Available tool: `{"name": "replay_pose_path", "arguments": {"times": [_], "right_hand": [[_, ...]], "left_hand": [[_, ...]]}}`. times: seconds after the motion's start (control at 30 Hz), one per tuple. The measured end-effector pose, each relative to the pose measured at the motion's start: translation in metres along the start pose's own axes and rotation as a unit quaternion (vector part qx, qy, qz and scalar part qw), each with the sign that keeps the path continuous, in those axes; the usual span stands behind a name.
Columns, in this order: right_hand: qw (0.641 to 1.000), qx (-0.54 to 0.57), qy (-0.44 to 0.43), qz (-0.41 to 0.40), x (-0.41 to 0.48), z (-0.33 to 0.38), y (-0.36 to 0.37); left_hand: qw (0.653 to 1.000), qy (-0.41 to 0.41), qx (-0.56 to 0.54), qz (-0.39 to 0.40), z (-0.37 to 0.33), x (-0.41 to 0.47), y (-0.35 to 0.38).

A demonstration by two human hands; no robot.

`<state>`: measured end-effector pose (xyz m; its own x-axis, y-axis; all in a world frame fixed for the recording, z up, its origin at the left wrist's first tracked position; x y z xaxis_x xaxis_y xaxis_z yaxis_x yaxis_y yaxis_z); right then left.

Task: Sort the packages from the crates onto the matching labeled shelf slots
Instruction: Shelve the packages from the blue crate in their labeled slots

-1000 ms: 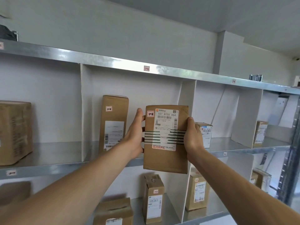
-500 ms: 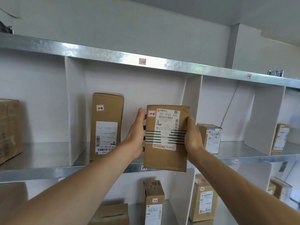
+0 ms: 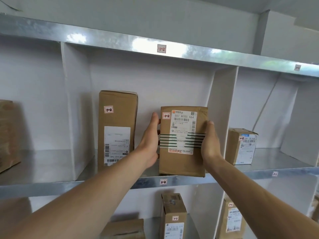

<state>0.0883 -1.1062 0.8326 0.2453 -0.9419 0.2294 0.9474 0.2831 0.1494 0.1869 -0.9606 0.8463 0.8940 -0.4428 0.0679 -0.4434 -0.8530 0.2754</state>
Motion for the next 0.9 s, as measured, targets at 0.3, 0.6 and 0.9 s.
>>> {"name": "replay_pose_path", "arguments": {"times": [0.3,0.6,0.9], "right_hand": [[0.999,0.032,-0.006,0.006,0.030,-0.020,0.010],[0.998,0.047,-0.019,0.034,0.049,-0.031,0.015],[0.997,0.066,-0.019,0.045,0.056,-0.035,0.016]], "left_hand": [[1.000,-0.005,-0.013,-0.027,0.012,0.012,0.011],[0.997,0.002,-0.023,-0.072,0.022,0.019,0.022],[0.996,0.015,-0.019,-0.087,0.026,0.022,0.026]]}}
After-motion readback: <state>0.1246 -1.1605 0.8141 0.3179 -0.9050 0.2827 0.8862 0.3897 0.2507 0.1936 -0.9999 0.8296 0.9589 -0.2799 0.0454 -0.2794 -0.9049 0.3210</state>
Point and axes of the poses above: each hand's wrist, its own x-axis towards the middle knuckle, its own y-axis out of the palm, z = x × y, the point moved 3 cm from there along x, towards the middle knuckle, and after that the axes turned 15 degrees about -z, right-handed, at the moved point
